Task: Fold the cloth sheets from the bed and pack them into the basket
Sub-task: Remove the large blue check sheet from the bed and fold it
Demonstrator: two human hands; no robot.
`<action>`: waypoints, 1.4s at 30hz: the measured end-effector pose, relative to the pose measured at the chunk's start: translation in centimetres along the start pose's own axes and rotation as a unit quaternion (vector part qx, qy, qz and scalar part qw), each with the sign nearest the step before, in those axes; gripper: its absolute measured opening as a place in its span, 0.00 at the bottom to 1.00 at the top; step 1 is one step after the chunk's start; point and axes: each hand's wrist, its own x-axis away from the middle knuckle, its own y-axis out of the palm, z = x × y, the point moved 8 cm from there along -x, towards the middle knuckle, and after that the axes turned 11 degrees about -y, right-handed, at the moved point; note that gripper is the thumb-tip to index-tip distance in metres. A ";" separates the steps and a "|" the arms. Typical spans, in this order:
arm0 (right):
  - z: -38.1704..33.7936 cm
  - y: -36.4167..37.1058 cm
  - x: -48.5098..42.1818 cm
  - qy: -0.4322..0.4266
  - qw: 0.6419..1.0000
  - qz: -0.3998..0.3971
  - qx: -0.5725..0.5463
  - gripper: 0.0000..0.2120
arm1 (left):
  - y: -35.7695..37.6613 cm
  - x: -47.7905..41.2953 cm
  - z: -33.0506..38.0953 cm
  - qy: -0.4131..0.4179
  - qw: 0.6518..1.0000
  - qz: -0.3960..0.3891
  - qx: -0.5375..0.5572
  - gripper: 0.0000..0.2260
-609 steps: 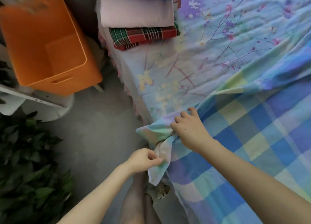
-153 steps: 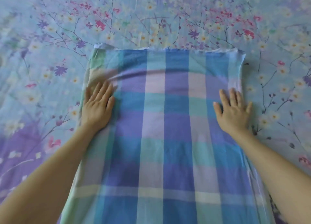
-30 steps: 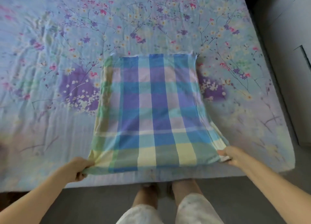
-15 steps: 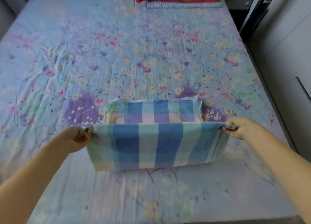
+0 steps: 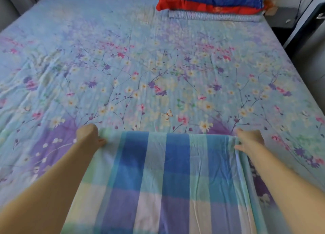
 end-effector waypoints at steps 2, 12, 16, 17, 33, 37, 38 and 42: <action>-4.0 2.2 3.4 -0.199 0.959 0.029 0.201 0.26 | 1.5 1.4 0.3 0.179 0.953 0.163 -0.185 0.19; 6.8 8.1 7.5 -0.446 0.790 -0.031 0.420 0.27 | 8.9 1.0 -8.5 0.419 0.749 0.170 -0.485 0.28; 12.7 1.6 8.4 -0.287 0.877 -0.036 0.382 0.31 | 6.0 1.5 -10.8 0.343 0.785 0.196 -0.476 0.27; 13.3 0.7 9.5 -0.258 0.902 -0.034 0.343 0.29 | 5.8 1.9 -11.7 0.327 0.793 0.194 -0.476 0.28; 4.9 -1.3 18.3 -0.076 0.938 -0.337 -0.018 0.34 | 13.8 17.9 -24.3 0.438 0.760 -0.077 -0.474 0.27; -3.2 0.7 25.2 -0.217 0.911 -0.290 0.197 0.21 | 10.8 16.7 -23.7 0.481 0.749 -0.143 -0.432 0.23; -5.3 1.5 27.4 -0.245 0.897 -0.285 0.231 0.19 | 8.9 16.6 -22.5 0.470 0.782 -0.186 -0.366 0.23; -12.5 10.1 36.1 -0.393 0.804 -0.297 0.335 0.32 | -2.0 7.7 -20.5 0.072 0.960 -0.255 0.090 0.10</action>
